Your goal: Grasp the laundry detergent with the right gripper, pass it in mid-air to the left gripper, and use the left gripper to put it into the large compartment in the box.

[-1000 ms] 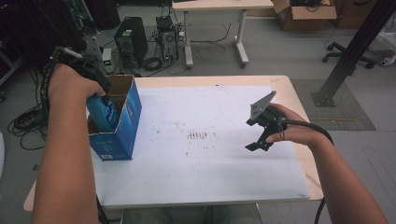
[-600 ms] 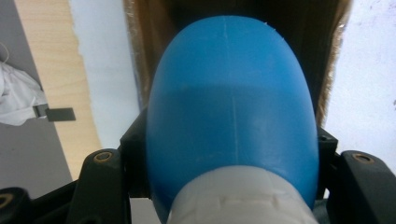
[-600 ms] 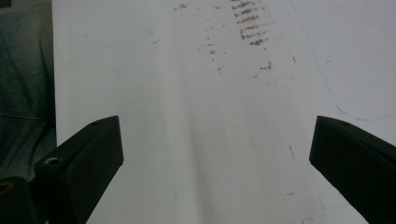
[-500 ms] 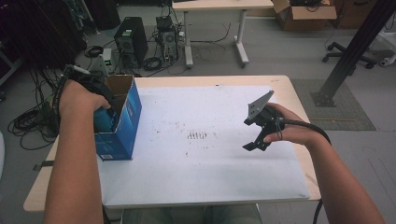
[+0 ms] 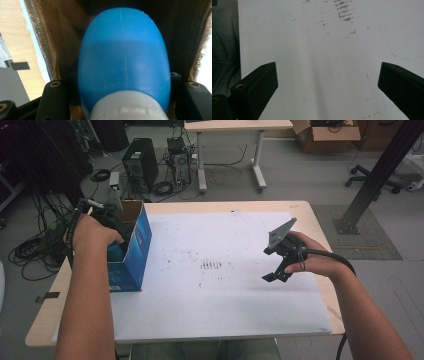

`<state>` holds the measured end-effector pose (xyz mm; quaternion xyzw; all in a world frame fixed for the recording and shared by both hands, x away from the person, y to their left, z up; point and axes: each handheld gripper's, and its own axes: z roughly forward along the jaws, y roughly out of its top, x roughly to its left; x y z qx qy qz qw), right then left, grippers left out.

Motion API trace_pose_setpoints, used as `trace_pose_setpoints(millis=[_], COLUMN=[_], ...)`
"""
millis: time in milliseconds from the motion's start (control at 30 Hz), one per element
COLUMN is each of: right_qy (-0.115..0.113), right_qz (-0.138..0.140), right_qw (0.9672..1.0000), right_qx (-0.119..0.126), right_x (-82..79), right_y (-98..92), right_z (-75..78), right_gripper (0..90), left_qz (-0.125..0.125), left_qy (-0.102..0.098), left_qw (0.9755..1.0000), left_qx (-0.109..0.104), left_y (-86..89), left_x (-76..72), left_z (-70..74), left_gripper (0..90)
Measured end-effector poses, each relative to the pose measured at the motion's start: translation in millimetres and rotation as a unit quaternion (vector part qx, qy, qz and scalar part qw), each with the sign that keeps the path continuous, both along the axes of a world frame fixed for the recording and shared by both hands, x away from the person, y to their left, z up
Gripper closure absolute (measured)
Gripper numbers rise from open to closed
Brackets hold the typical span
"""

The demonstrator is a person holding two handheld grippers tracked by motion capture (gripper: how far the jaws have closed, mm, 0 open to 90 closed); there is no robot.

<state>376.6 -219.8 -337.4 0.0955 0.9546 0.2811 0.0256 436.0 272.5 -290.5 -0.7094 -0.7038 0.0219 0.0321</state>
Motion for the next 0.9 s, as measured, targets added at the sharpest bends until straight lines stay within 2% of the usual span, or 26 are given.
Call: trace_pose_setpoints(millis=[467,900], right_qy=[0.001,0.0], right_qz=[0.001,0.005], right_qw=[1.0,1.0], right_qx=[0.0,0.0], right_x=[-0.8,-1.7], right_y=[1.7,2.7], right_z=[-1.1,1.7], right_gripper=[2.9,2.9], left_qz=[-0.003,-0.008], left_qy=[0.0,-0.008], left_qw=[1.0,0.9999], left_qx=[0.001,-0.003], left_y=[2.9,4.7], left_x=[0.2,-0.8], left_z=[-9.3,-10.8], left_gripper=[38.5,38.4])
